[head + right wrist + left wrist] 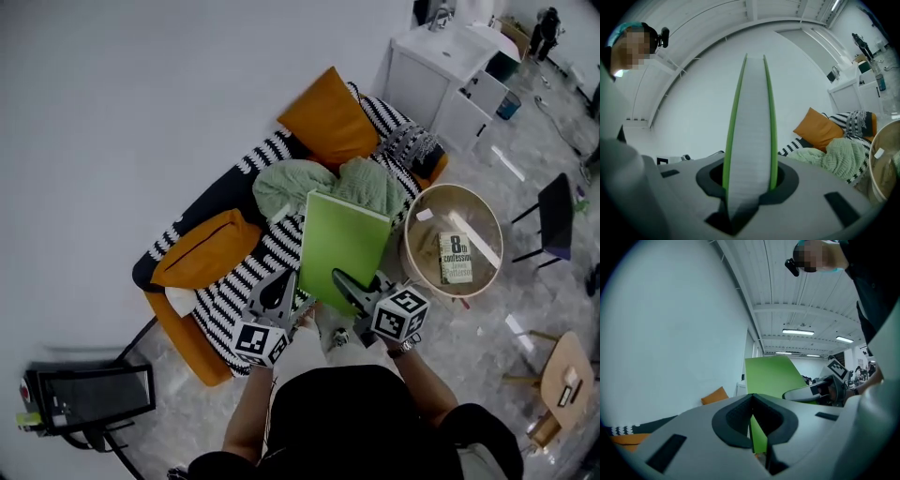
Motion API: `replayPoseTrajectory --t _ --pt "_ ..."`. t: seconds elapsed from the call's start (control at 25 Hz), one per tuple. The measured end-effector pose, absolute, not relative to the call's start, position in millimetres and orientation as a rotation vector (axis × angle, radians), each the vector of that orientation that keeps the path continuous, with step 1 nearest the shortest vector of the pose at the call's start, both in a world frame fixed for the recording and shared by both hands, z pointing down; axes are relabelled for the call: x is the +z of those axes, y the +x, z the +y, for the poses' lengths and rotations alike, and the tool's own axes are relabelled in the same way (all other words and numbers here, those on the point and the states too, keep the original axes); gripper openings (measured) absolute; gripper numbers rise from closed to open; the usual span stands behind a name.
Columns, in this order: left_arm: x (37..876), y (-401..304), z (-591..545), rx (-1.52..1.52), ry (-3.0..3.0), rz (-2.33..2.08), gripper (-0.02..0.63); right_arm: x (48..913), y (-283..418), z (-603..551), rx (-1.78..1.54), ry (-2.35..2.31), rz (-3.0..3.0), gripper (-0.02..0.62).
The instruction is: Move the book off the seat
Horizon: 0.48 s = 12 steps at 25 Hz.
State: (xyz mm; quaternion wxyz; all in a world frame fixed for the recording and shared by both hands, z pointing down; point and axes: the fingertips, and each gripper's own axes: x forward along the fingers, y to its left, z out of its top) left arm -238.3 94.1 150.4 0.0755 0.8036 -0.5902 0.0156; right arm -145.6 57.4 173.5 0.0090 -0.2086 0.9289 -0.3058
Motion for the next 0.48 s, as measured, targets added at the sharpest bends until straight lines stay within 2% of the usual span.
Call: replayPoseTrajectory --t 0.48 --pt "93.1 -211.8 102.9 -0.018 2.577 -1.724 0.008 126.6 -129.5 74.2 -0.815 -0.673 2.877 0.129"
